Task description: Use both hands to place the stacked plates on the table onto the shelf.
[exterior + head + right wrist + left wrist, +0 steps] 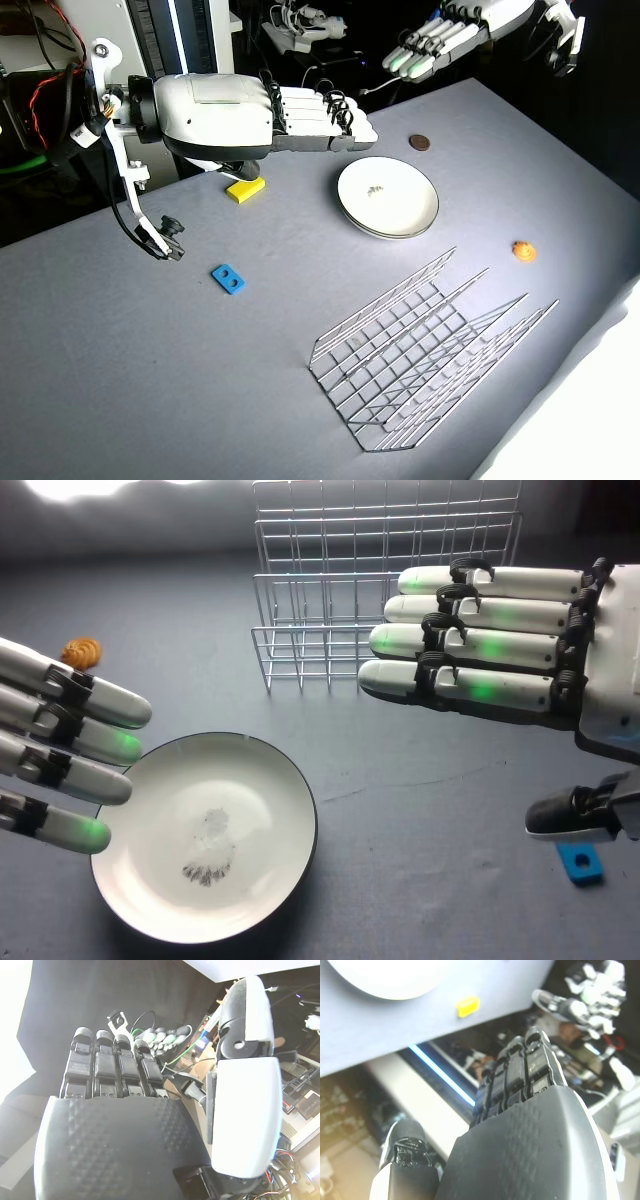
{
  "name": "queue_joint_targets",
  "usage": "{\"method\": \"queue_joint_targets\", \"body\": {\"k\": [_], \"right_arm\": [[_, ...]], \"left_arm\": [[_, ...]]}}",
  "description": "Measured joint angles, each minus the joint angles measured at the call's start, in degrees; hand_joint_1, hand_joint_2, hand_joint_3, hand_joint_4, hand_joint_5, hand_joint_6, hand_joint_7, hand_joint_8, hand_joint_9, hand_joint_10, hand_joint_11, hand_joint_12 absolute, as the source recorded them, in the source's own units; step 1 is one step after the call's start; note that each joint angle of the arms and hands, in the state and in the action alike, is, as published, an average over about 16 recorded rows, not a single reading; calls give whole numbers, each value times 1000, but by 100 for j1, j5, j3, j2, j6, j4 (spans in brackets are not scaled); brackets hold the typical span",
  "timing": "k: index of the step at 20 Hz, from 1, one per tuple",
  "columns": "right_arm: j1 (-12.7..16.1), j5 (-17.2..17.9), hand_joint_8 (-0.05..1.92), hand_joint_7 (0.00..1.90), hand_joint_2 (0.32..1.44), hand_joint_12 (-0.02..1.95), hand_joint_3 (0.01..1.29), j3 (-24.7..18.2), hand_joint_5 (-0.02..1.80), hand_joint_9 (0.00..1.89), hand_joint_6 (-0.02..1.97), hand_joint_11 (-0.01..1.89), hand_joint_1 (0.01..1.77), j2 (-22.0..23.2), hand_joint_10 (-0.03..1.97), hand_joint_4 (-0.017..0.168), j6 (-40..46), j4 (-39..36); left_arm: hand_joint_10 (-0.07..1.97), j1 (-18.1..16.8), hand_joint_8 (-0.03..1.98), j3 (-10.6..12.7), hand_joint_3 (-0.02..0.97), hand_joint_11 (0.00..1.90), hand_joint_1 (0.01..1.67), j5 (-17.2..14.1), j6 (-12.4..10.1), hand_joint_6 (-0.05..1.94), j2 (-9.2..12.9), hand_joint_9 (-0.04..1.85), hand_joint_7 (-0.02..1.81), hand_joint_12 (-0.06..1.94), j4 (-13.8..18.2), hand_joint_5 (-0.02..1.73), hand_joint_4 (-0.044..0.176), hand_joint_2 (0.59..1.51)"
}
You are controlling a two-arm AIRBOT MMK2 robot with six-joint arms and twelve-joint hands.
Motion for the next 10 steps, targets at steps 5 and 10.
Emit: {"method": "queue_joint_targets", "body": {"k": [5, 10], "right_arm": [[0, -7, 10, 12, 905, -8, 14, 0, 13, 22, 16, 18, 982, 1, 3, 4, 0, -18], [0, -13, 10, 12, 910, -9, 14, 0, 13, 22, 15, 18, 957, 1, 3, 4, 0, -63]], "left_arm": [[8, -78, -13, -121, 18, 15, 22, 58, -381, 0, 31, 20, 21, -10, 88, 24, 8, 1190], [7, -36, -13, -281, 19, 15, 22, 333, -553, 0, 84, 16, 21, -9, 114, 22, 7, 1187]]}}
